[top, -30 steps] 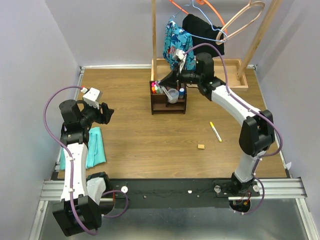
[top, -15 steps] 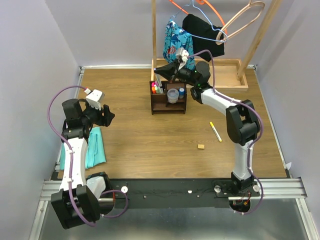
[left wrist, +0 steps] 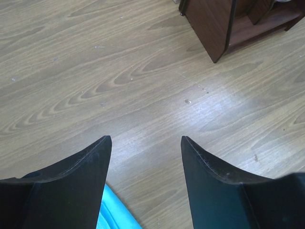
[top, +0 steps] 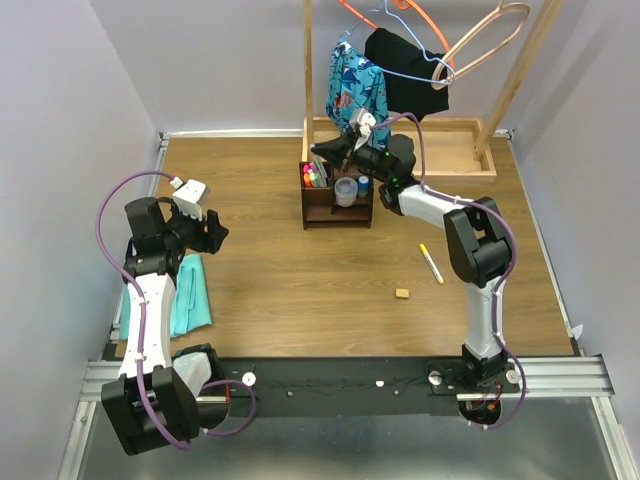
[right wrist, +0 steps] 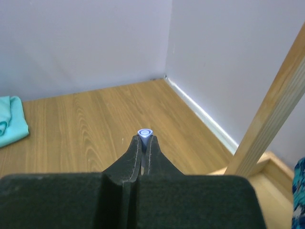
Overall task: Sort the stationery into containers
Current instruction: Place the pen in the storage box.
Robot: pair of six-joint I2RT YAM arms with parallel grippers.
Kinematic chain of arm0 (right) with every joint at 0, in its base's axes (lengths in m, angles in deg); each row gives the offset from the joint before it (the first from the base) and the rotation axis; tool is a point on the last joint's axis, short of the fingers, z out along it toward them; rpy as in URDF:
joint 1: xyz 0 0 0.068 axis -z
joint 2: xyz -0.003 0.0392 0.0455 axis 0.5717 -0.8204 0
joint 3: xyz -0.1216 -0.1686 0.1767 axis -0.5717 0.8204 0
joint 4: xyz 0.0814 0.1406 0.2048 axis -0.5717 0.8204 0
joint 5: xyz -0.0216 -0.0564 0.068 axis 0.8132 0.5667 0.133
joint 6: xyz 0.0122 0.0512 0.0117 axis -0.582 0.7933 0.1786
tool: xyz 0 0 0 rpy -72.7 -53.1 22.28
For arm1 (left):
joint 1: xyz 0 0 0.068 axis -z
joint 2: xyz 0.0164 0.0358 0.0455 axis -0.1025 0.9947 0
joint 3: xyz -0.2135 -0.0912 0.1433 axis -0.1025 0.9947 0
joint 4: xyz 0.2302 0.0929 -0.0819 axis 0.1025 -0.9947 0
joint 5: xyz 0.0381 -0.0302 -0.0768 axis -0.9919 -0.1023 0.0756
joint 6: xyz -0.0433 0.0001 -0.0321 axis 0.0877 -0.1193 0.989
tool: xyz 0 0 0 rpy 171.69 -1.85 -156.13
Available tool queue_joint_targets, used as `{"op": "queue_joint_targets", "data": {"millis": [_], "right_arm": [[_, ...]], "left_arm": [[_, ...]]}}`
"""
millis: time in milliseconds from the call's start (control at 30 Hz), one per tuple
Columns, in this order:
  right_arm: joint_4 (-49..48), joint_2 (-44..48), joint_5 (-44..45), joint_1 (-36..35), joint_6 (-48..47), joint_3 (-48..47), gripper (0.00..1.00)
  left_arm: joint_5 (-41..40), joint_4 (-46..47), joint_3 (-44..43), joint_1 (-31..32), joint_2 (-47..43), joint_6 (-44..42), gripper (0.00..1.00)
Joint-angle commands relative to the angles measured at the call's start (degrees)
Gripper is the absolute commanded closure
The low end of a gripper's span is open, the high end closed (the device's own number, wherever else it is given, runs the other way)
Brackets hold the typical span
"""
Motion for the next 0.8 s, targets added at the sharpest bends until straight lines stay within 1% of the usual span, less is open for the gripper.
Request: {"op": "queue_joint_targets", "data": {"millis": [0,100,233,367,433,467,500,567,600,667,700,767], "right_arm": [[-1.59,-0.7,1.99,-0.19,-2.12,4.25,0.99],[-0.89,0.27,2.08,-0.1,-3.08,6.19,1.0],[0.43,1.15,4.88,-0.19,-3.26,9.62,0.99],[0.7,1.59,4.54,-0.1,-3.88,11.21,0.99],[1.22,1.68,4.71,-0.19,-3.96,11.21,0.96],[1.31,1.94,5.06,-0.19,-3.96,11.47,0.93],[1.66,2.29,5.33,-0.19,-3.88,11.56,0.82],[2.89,4.31,5.68,-0.19,-5.44,11.39,0.71],[5.07,5.27,5.77,-0.19,-6.33,10.86,0.64],[8.24,8.77,6.38,-0.19,-7.39,9.89,0.6],[12.26,9.93,6.91,-0.28,-8.09,8.67,0.57],[17.46,14.3,8.23,-0.28,-9.49,7.78,0.55]], "left_arm": [[-0.62,0.15,-0.7,-0.53,-0.74,-0.79,0.31],[-0.45,0.33,-0.09,-0.53,-1.53,-0.44,0.31],[-0.45,-0.28,0.44,-0.53,-2.76,-0.44,0.31],[-0.27,-0.63,0.79,-0.53,-3.55,-0.44,0.31],[-0.1,-0.55,0.88,-0.53,-3.99,-0.35,0.31],[0.08,-0.46,1.05,-0.53,-4.17,-0.26,0.31],[0.08,-0.28,1.14,-0.53,-4.43,-0.17,0.31],[0.17,0.5,1.23,-0.53,-4.78,0.44,0.31],[0.17,0.86,1.14,-0.53,-5.05,0.7,0.31],[0.34,2.17,1.14,-0.53,-5.31,1.58,0.31],[0.69,2.61,1.14,-0.53,-5.4,1.93,0.31],[1.13,4.11,1.32,-0.53,-5.58,2.72,0.31]]}}
